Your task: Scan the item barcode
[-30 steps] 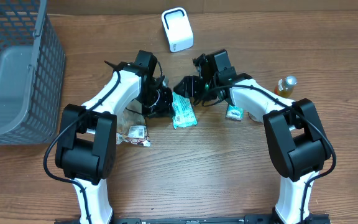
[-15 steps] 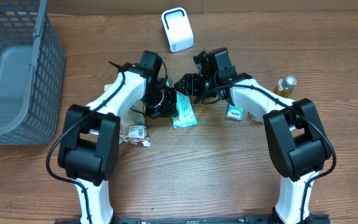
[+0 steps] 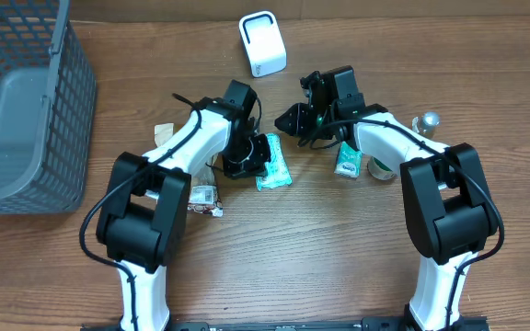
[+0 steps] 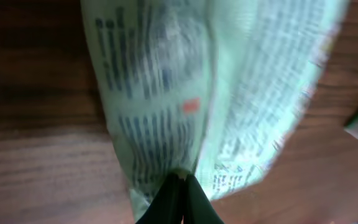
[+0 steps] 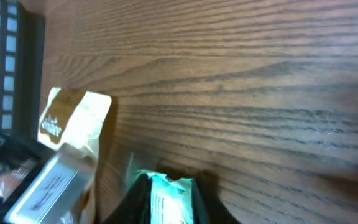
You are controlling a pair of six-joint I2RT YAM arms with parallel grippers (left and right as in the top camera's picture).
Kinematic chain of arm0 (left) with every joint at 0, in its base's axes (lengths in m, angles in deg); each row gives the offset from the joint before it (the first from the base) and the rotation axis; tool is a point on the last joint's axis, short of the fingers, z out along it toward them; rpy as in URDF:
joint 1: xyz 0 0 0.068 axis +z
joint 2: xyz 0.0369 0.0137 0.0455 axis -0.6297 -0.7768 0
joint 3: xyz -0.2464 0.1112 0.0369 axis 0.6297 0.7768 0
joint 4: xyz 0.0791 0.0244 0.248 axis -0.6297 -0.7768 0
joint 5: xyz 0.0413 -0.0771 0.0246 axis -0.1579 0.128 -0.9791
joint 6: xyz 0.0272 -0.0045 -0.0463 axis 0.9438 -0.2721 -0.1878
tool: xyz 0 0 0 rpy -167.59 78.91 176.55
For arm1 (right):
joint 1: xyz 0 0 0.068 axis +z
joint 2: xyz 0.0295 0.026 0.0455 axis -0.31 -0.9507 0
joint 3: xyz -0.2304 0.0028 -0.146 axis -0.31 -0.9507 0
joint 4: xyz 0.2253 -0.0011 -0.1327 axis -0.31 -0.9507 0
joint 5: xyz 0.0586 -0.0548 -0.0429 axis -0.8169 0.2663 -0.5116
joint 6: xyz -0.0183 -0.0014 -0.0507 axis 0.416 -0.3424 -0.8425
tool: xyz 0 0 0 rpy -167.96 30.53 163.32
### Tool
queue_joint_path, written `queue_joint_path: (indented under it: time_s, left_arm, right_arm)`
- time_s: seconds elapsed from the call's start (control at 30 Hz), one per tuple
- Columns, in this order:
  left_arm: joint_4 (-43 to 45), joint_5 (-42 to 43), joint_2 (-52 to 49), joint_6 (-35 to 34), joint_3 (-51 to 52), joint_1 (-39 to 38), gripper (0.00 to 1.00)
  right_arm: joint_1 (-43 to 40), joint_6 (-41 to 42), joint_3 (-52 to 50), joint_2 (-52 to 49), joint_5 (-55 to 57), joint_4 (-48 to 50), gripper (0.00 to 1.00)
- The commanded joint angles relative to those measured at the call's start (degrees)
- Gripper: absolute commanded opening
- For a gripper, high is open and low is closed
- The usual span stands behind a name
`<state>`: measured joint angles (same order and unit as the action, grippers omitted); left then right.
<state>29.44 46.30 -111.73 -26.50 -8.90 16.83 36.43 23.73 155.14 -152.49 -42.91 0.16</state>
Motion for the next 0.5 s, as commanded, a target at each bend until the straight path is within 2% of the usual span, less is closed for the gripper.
queue_joint_path:
  time_s: [0.0,0.07,0.27,0.47]
  left_arm:
    - [0.20,-5.07,-2.05,-0.81,0.52,-0.28,0.04]
    - [0.28,-6.67,-2.05,1.46,0.39,0.26,0.04]
    - [0.33,-10.51,-2.05,9.46,0.35,2.38,0.04]
    - [0.48,-10.69,-2.05,11.23,0.35,3.85,0.04]
  right_arm:
    - [0.20,-0.46,0.48,-0.70,-3.06,-0.15,0.10]
    - [0.26,-0.46,0.48,-0.70,-5.86,-0.13,0.04]
    - [0.37,-0.46,0.48,-0.70,-10.75,-0.02,0.04]
    - [1.57,-0.42,0.46,-0.70,-8.31,-0.46,0.04]
